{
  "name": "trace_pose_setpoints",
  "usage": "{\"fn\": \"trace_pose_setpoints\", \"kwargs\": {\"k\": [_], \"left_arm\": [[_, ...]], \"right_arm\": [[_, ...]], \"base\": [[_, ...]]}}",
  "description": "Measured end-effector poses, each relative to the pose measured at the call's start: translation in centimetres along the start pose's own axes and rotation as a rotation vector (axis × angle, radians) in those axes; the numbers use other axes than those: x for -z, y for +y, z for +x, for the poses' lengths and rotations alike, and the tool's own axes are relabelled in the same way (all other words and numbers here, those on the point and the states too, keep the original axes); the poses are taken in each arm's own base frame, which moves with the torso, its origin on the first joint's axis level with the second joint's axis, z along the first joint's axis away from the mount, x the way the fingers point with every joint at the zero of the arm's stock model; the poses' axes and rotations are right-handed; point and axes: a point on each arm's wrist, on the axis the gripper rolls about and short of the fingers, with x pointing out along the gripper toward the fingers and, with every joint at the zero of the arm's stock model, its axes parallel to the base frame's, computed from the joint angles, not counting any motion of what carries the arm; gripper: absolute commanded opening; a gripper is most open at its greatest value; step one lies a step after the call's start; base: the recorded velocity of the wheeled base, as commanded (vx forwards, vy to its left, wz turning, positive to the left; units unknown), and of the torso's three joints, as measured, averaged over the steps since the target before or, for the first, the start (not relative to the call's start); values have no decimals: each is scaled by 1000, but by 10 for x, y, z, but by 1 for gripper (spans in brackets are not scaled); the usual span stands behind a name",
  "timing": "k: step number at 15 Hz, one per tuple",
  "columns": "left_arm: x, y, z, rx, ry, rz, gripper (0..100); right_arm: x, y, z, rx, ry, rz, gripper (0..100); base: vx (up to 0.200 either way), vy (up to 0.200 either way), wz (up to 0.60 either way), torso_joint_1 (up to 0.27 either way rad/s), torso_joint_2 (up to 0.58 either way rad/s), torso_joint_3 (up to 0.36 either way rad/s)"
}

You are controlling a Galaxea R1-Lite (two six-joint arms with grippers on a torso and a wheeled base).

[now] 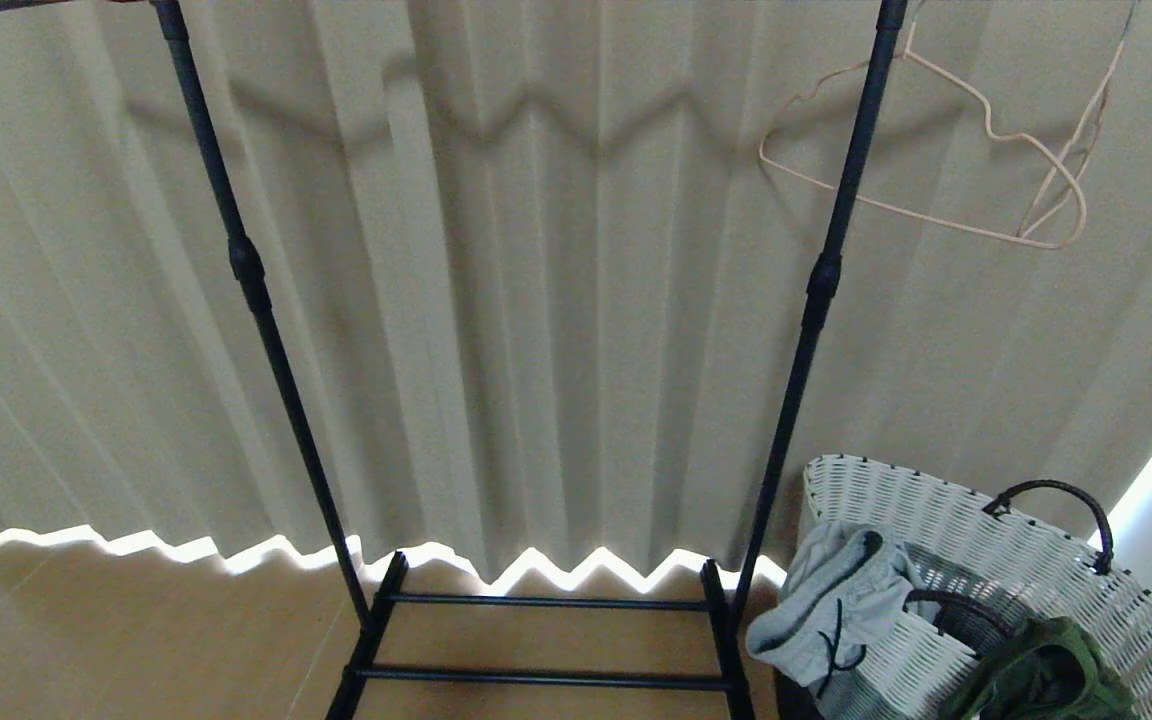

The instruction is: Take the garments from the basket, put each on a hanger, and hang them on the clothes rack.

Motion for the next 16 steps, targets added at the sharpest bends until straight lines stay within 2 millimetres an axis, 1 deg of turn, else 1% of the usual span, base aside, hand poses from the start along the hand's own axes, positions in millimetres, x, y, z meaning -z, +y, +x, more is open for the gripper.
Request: {"fn": "trace_pose_setpoints", "kwargs": {"k": [3,10,16], "left_arm": [[0,0,0,3,2,16,100],[0,0,0,1,4,40,100],[0,0,0,4,4,37,100]], "right_arm": [[0,0,0,0,0,-3,100],[0,0,0,0,0,-4,100],[0,0,0,-1,0,-11,100]], "base": [[0,0,0,0,0,0],[0,-200,0,4,2,4],[0,0,0,0,0,0]]}}
